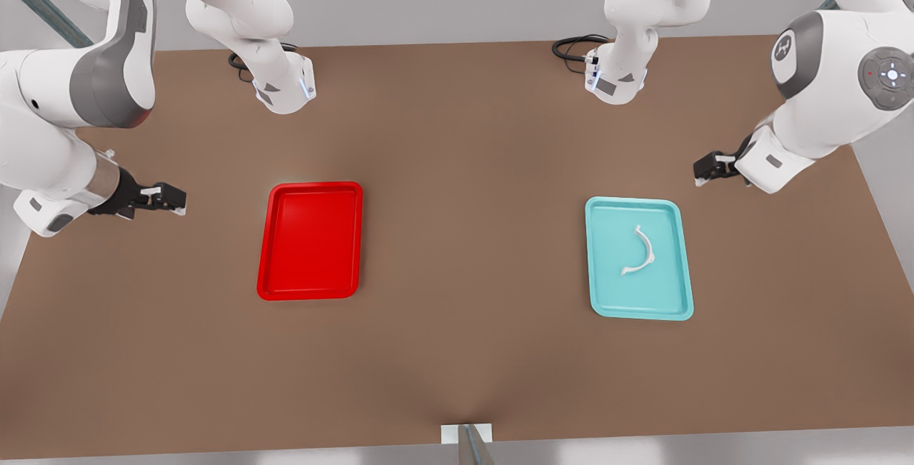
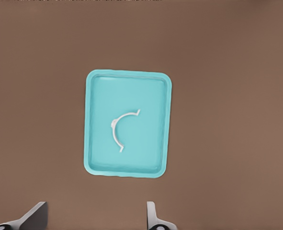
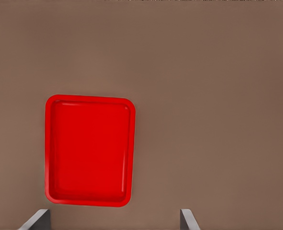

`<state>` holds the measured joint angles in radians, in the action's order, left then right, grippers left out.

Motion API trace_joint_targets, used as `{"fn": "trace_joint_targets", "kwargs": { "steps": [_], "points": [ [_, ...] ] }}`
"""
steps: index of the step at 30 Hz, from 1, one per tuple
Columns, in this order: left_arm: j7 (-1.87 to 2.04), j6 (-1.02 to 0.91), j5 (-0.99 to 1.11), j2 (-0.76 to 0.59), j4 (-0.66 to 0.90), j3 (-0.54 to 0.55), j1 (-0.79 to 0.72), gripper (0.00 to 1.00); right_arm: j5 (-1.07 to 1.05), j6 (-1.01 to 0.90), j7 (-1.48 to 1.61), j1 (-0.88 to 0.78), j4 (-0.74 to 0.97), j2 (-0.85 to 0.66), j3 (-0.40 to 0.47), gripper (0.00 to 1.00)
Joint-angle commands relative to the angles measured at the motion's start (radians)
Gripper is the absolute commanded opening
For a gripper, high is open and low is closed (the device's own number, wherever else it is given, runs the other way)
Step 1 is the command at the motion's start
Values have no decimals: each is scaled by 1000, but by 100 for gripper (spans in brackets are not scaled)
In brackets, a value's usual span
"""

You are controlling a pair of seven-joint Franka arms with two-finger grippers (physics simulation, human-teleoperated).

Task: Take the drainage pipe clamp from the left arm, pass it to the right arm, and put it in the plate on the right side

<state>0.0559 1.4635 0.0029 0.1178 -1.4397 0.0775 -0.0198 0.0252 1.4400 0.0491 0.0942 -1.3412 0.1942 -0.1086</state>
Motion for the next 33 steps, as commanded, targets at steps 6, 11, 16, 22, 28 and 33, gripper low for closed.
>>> {"fn": "trace_joint_targets", "kwargs": {
  "steps": [6, 11, 16, 22, 28, 33],
  "points": [
    [-160, 116, 9, 131, -50, -1, -57, 100, 1, 17, 35, -1, 0, -1, 0, 100],
    [-30, 656, -41, -12, -599, -7, 47, 100, 1, 25, 35, -1, -4, 4, 0, 100],
    [-30, 1086, -107, 2, -884, -15, 106, 100, 2, 72, 57, 41, 14, 60, -20, 100],
    [-27, 1262, -141, 98, -947, -13, 100, 100, 5, 51, 60, 36, 37, 54, -28, 100],
    [-14, 1330, -141, 194, -944, -13, 98, 100, 4, 51, 80, 41, 37, 56, -26, 100],
    [-16, 1338, -141, 232, -944, -15, 95, 86, 4, 51, 80, 41, 37, 56, -25, 100]
  ]
}}
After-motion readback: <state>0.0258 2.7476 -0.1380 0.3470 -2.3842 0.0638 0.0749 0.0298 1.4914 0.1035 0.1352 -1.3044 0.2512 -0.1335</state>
